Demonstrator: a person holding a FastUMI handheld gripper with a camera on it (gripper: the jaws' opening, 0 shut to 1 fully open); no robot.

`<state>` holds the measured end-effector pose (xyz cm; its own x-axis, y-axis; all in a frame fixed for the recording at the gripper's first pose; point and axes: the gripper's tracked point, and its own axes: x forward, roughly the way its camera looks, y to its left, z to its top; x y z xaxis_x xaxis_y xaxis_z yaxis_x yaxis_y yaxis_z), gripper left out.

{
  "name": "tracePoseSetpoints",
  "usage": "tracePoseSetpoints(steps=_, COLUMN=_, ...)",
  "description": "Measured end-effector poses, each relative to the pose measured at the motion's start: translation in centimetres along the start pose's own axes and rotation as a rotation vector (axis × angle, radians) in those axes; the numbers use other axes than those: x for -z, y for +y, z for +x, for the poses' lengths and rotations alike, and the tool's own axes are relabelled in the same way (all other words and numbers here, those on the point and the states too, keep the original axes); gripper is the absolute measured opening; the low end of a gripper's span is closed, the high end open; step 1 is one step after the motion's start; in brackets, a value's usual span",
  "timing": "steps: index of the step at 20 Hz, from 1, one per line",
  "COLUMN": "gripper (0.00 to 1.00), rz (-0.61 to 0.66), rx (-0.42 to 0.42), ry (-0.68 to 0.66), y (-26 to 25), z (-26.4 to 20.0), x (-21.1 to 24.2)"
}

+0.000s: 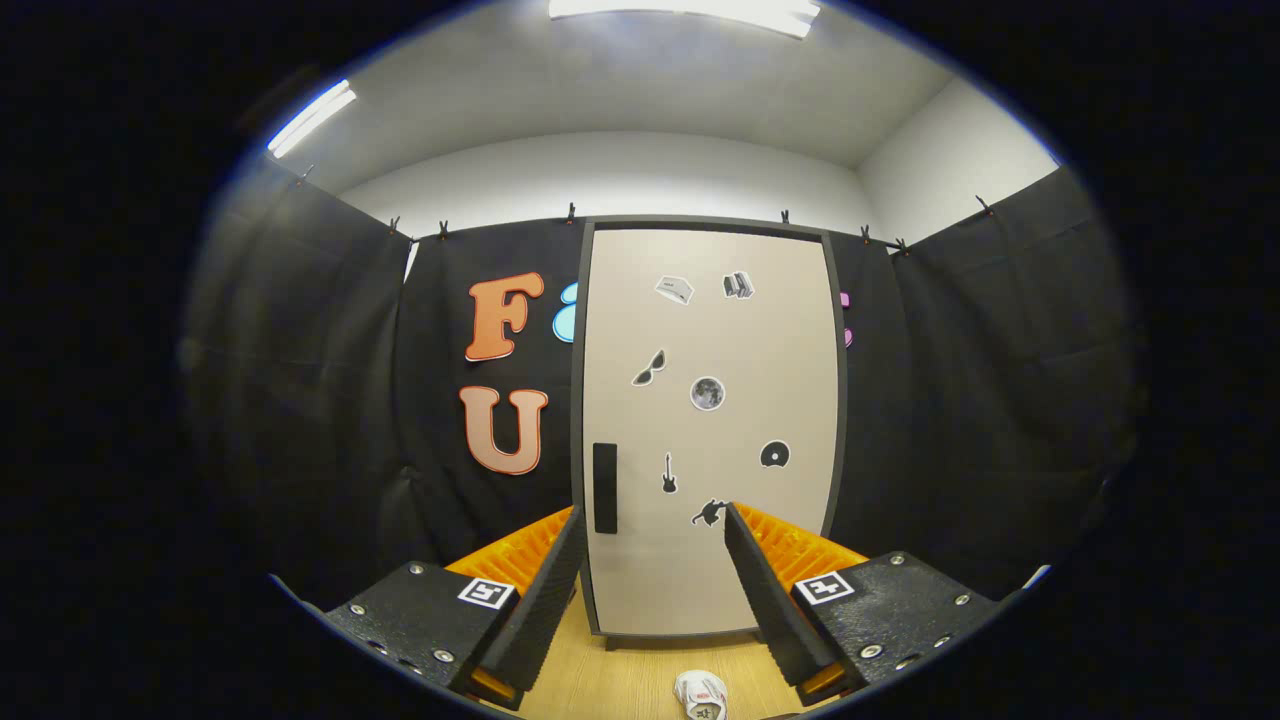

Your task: Open the shoe cabinet door, grab the shoes and put them into the shoe cabinet, then close the shoe cabinet door.

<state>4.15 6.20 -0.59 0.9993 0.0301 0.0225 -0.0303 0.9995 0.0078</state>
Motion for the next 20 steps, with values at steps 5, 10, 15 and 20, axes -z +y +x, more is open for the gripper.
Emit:
tracePoseSetpoints(steps=5, gripper=0.87, rz=0.012, rx=0.02, ry=0.02, y=1.7, z=2.8, x=0.9)
tracePoseSetpoints(steps=10, gripper=0.87, rz=-0.01, rx=0.013, ry=0.029, y=2.9, z=7.2, x=2.0)
tracePoseSetpoints(steps=15, gripper=0.85, rz=0.003, rx=0.01, ry=0.048, y=3.6, z=12.6, x=3.7)
tracePoseSetpoints(steps=20, gripper=0.83, rz=-0.008, rx=-0.035, ry=0.091, y=5.1, z=17.3, x=6.2)
